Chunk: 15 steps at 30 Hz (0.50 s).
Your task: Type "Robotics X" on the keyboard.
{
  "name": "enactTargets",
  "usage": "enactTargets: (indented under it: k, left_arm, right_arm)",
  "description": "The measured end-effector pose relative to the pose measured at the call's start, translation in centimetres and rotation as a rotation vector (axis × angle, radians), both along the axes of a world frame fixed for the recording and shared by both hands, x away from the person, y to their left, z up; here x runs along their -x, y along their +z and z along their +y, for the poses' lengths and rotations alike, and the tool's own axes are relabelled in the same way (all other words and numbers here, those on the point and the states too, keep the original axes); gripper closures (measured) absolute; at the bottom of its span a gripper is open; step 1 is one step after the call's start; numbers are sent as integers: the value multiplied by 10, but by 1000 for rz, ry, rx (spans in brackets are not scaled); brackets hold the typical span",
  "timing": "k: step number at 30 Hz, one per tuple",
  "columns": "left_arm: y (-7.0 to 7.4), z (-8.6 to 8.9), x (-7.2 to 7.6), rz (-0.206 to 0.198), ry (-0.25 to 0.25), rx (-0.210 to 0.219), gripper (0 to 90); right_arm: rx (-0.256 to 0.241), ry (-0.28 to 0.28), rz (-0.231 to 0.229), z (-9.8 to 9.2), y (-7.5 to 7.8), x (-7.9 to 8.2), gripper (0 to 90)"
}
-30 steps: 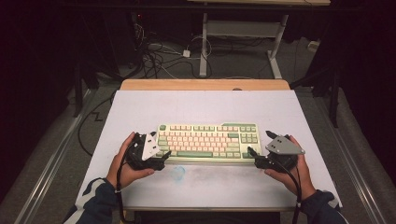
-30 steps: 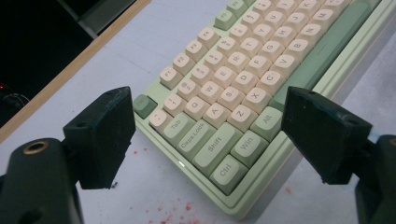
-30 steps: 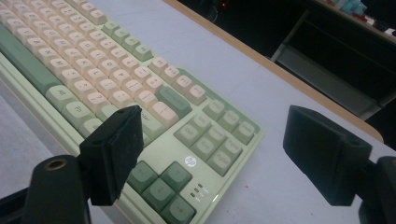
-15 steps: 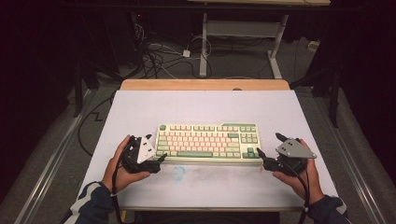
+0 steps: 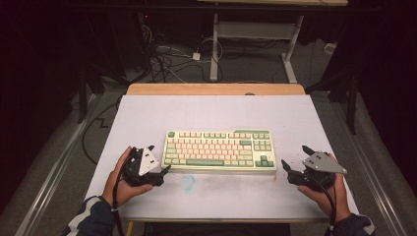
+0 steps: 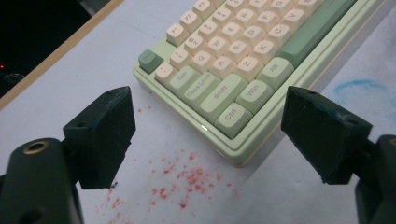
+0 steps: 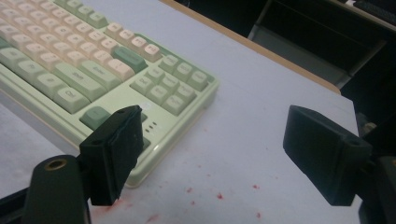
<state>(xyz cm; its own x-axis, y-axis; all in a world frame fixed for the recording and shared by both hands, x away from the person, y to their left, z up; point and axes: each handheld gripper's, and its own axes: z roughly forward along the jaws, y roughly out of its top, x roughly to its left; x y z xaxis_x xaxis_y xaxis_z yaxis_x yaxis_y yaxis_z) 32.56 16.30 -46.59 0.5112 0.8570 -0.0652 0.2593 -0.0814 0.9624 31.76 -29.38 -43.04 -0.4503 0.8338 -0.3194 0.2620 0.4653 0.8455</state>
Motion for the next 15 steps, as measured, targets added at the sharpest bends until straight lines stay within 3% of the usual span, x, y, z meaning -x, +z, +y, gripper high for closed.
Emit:
enactTargets:
  k: [9, 15]
  left_arm:
    - [-9, 13, 4, 37, 36, 11, 166]
    - [-15, 16, 7, 34, 57, -2, 166]
  right_arm:
    - [-24, -73, 20, -22, -12, 8, 209]
    - [-14, -101, 39, -30, -23, 15, 208]
